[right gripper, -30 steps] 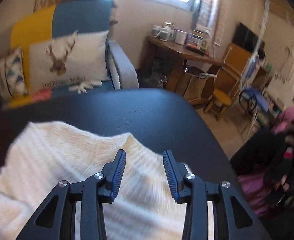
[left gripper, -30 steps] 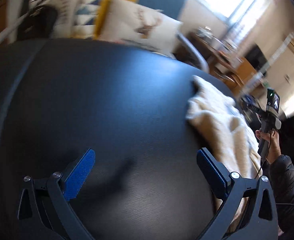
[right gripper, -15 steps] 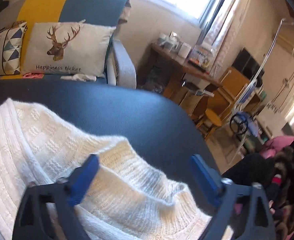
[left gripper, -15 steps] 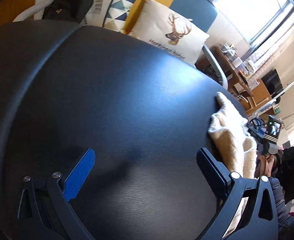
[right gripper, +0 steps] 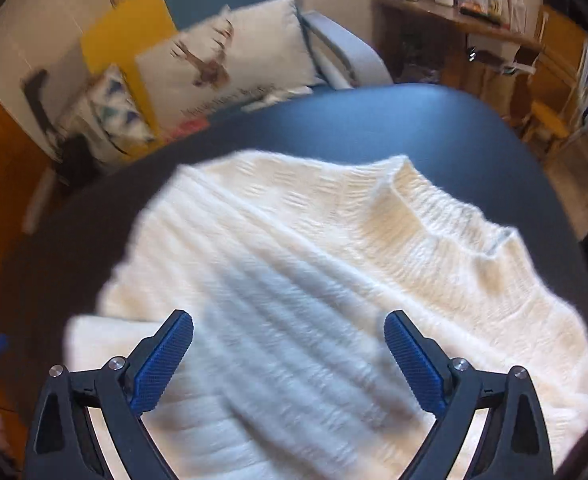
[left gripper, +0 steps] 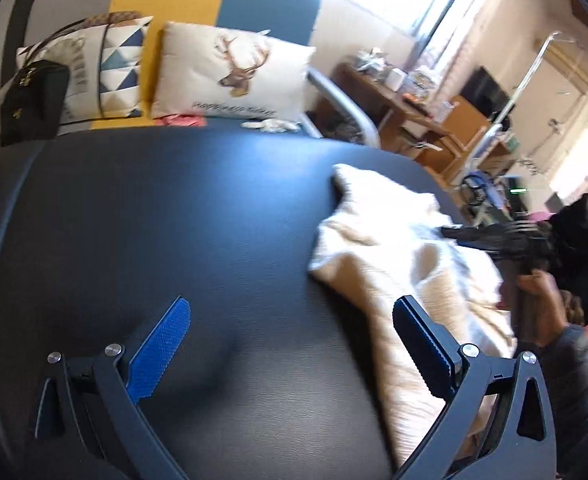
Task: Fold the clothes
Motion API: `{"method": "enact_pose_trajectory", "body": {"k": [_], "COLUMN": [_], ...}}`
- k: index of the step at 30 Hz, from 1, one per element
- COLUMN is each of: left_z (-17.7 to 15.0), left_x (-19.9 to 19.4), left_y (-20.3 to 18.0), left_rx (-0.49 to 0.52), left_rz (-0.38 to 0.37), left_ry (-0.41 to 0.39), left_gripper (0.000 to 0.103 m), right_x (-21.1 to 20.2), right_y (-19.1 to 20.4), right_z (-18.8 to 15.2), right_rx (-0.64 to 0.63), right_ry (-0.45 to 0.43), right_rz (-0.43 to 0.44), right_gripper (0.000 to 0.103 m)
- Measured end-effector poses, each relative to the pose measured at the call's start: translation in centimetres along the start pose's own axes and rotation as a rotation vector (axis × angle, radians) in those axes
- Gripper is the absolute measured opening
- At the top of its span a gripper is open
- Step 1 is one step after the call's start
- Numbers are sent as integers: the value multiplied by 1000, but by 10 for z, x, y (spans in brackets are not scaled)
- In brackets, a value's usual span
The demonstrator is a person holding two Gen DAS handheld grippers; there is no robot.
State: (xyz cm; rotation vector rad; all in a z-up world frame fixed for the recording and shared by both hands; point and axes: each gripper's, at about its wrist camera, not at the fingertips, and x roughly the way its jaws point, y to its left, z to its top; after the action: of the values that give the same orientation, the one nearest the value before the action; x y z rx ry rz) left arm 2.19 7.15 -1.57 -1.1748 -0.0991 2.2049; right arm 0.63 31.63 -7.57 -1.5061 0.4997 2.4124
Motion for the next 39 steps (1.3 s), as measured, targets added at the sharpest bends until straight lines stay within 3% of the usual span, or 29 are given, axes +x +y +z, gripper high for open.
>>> {"method": "enact_pose_trajectory", "body": {"k": [3,4,5,6,7,16,18,19,20,21,23,24,26,27,31,34,36,39], "left_z": [-9,-13,-18,-23,-27,-55,-59,-60,-62,-64,-68,-70,-75,-77,-81,-80,-77,-71], "left_x": [-14,-19,-25,-31,-38,-98,-114,-122,-130,-137,-146,-150,-154,-153,-140,-123,-110,-95], "left_y": [3,8,14,21,28,95,106,111,117,122,130,133,136,137,139,135,129,110], "left_rx": [30,38,38,32,23,-143,-189,-214,-238,-258,-280,-280,-264,-258,-258,-259,-266,-248], "left_rz": [18,31,42,50,56,116,131,139,147,156,177,188,208,213,192,152,110,73], "left_ry": [-12,-16,-18,-19,-21,-131,-172,-193,-213,-226,-230,-235,-226,-219,-187,-152,-130,-113], "left_gripper": [103,103,103,103,103,103,103,103,103,103,103,103,103,103,103,103,103,103], "right_x": [27,23,19,15,3,-103,-114,-116,-112,-105,-94,-91,-89,-90,-101,-95,-77,-51], "right_y": [15,16,17,19,36,187,256,289,317,341,383,392,379,360,237,126,75,23], "right_z": [4,7,10,13,16,46,25,17,10,5,-13,-24,-46,-55,-85,-88,-87,-80], "right_rx": [-56,-41,-26,-12,-19,-78,-164,-205,-254,-297,-381,-422,-444,-431,-337,-194,-172,-135], "right_ry": [65,43,21,-1,-32,-307,-326,-329,-303,-276,-241,-221,-201,-213,-275,-174,-56,52], "right_rz": [-145,-147,-149,-149,-99,360,431,532,616,625,545,545,577,540,178,-88,-264,-284], "right_gripper": [92,81,46,21,9,9,13,22,38,40,40,40,40,40,40,40,40,40]}}
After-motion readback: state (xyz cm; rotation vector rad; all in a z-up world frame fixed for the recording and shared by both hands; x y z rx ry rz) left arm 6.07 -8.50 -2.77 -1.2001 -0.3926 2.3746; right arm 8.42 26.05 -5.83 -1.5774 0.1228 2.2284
